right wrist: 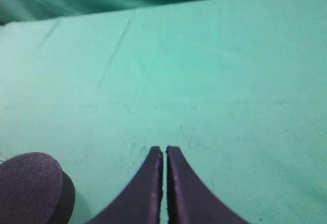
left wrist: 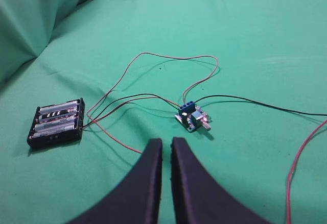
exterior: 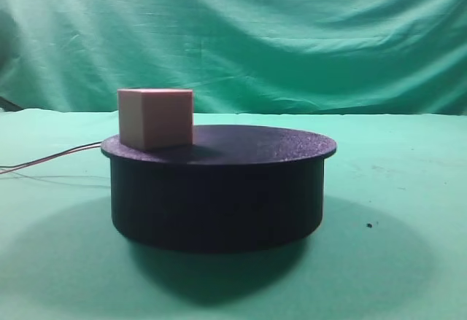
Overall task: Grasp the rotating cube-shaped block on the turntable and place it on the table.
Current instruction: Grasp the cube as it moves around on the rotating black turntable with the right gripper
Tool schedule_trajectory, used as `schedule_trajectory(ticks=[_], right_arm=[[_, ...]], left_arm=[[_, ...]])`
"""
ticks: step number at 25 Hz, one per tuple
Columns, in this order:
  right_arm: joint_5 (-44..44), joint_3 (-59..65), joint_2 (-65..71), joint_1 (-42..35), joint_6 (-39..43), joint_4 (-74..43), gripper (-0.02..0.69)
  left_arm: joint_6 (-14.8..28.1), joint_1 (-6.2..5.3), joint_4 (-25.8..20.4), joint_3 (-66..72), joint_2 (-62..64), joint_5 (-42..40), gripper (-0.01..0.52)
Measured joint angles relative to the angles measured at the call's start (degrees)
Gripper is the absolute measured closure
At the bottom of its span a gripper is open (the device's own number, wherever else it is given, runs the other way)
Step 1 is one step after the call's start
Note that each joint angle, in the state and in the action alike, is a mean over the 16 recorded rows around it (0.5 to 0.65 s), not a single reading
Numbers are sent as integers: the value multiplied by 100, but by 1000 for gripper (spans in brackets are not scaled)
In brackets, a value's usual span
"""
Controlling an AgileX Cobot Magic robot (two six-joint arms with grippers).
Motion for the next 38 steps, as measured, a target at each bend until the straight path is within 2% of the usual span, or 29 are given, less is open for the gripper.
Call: schedule_trajectory(ticks=[9,12,15,18,25,29,31,33,38], right_arm=[[622,-1108,1941,1611,867,-1005,659],[784,-1594,2491,2178,1319,-1335,621],[926,-2065,2938,2604,1740,-1547,542],[1048,-2474,3258,2862,2020,-1586,428],[1228,-3037,3742,3055,2086,-1199,161],[1231,-3140,4007,3108,2053,-1068,77],[1197,-3159,4154,3132,2044,-1055,67],[1150,-3171,4310,3149,2039,-1071,86],[1125,-3281,4639,3161,2076,-1278,203]], left_arm=[[0,0,0,0,0,0,514],[0,0,0,0,0,0,514],[0,0,0,0,0,0,514],[0,0,0,0,0,0,514],[0,0,0,0,0,0,514],[0,0,0,0,0,0,514],[0,0,0,0,0,0,514],[0,0,0,0,0,0,514],[0,0,0,0,0,0,514]])
